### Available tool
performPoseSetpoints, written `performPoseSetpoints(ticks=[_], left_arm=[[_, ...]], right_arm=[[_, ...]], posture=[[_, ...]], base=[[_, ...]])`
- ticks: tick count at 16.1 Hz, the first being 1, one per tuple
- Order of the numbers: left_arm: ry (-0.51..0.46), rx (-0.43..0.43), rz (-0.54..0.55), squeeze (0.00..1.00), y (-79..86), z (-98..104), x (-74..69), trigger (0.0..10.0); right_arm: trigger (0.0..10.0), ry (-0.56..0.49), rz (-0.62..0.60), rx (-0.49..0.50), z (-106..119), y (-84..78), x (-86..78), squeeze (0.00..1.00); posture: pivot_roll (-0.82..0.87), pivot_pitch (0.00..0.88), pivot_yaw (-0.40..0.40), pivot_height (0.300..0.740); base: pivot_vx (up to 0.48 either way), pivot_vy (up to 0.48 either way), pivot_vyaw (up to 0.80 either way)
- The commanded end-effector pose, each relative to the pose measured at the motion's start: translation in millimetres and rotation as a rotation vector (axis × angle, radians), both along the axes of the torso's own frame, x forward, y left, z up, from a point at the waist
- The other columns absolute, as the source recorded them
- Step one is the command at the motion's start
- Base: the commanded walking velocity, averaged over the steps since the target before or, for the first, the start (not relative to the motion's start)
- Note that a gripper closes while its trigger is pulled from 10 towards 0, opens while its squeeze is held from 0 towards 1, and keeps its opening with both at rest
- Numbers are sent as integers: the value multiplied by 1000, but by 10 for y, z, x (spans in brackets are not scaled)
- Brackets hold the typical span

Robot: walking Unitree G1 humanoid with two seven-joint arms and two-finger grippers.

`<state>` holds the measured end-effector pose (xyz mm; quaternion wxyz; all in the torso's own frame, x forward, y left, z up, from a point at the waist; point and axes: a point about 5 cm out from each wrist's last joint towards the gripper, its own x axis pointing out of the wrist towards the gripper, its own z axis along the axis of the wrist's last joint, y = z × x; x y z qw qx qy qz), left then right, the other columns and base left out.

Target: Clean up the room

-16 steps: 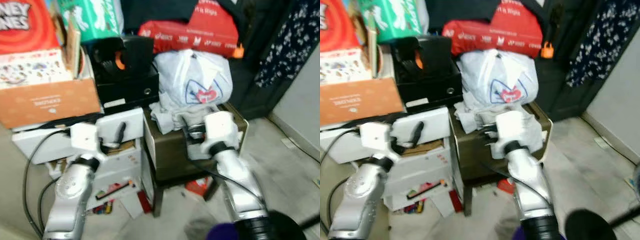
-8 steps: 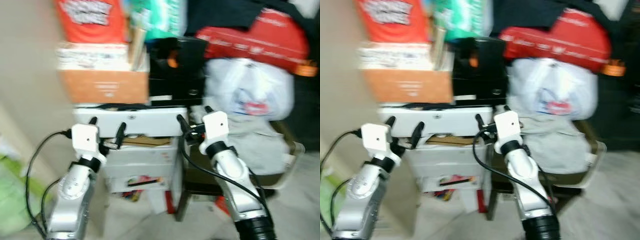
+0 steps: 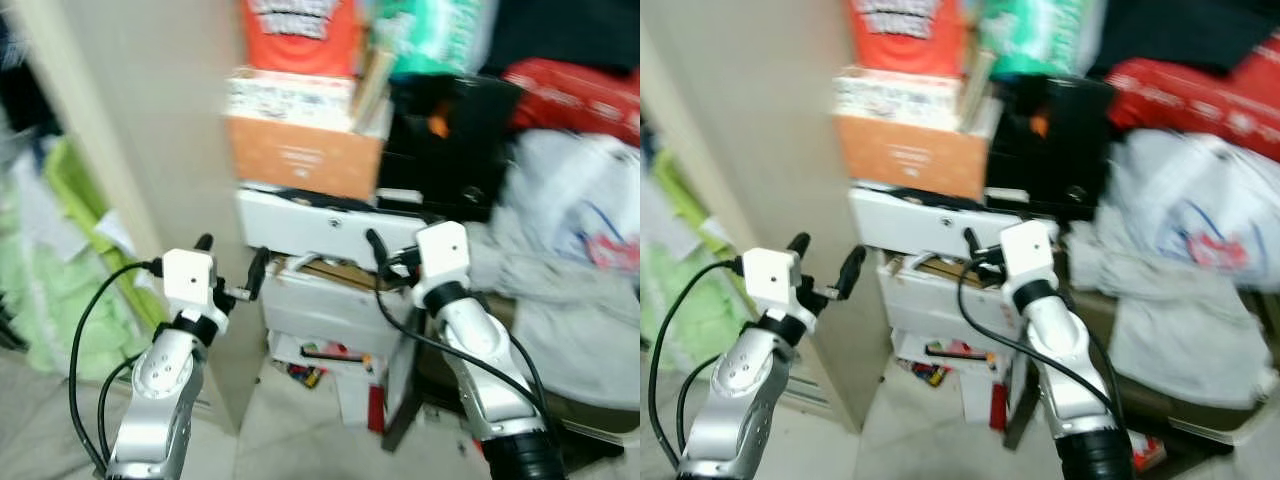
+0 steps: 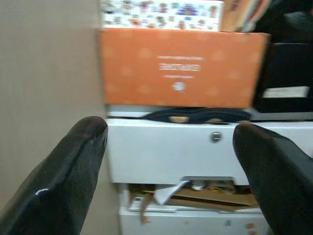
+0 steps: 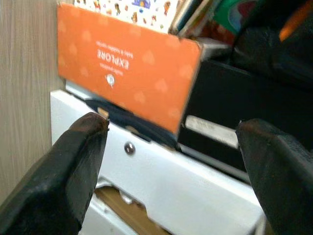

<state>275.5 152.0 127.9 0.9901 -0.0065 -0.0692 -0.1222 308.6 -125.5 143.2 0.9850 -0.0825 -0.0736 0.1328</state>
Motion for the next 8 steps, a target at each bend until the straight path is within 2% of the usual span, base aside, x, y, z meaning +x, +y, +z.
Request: performPoseSetpoints(ticks=[1, 8], left_arm=[[-8, 16, 12, 0, 45, 18, 4, 10000], [-14, 16, 20, 0, 49, 37, 15, 10000]], right_arm=[[10000, -7, 24, 5, 22, 67, 5, 0], [10000, -6, 23, 11, 23, 70, 8, 0]], posture=[[-28, 0, -51, 740], [-27, 0, -56, 740]], base=[[0, 0, 800], [0, 0, 800]])
